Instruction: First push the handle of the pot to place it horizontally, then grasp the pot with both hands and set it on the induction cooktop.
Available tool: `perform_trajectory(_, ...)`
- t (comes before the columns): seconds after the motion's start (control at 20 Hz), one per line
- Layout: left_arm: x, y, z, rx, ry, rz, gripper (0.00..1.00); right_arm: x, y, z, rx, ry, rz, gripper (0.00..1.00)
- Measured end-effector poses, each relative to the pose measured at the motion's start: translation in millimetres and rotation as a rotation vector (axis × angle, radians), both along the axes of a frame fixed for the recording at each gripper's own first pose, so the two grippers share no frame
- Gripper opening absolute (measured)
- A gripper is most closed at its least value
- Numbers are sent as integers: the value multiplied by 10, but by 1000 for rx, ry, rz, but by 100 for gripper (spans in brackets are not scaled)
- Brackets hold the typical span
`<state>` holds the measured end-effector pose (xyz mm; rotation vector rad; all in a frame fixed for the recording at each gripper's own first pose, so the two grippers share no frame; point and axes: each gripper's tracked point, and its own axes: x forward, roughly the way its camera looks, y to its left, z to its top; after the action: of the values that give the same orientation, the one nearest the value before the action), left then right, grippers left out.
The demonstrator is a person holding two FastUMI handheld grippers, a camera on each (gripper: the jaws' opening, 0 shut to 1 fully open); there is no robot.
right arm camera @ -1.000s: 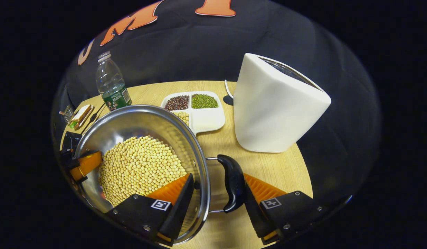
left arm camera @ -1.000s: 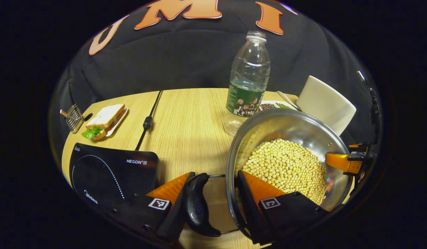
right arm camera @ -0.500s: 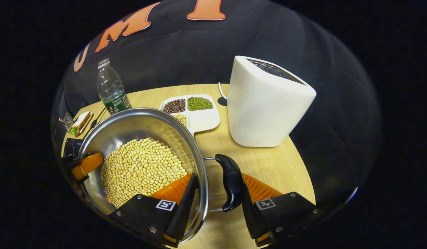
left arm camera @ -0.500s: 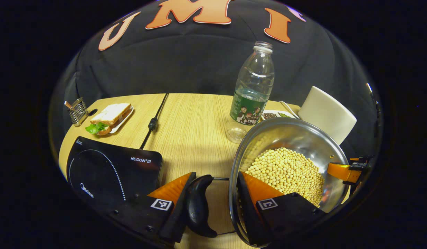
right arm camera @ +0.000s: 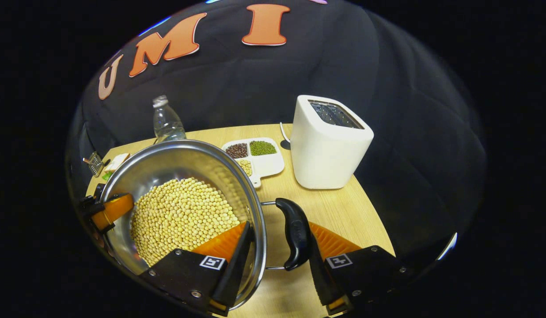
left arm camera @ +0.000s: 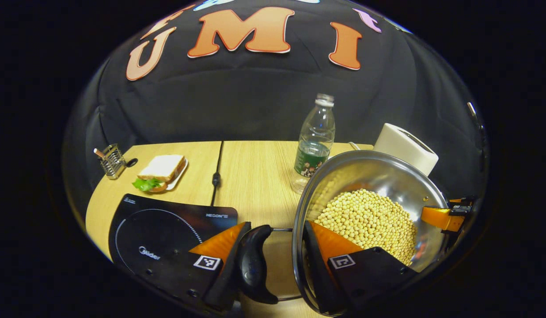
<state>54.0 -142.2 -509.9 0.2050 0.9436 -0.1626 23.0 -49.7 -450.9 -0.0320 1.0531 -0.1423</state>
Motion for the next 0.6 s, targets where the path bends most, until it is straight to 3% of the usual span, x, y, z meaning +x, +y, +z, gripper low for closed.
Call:
perform_trajectory(0.15,-56,141,283,0,-24,17,75,-52,197,215,17,-32,11,64)
perform_trajectory(0.2,-51,199,385,4,-43,20,77,-37,271,284,35,-44,11,68)
perform_trajectory(0.25,-65,272,500,6,-55,24,72,-37,354,340,56,-55,12,65)
perform_trajectory(0.6,-92,632,932,16,-84,55,75,-39,845,609,81,-98,69,64)
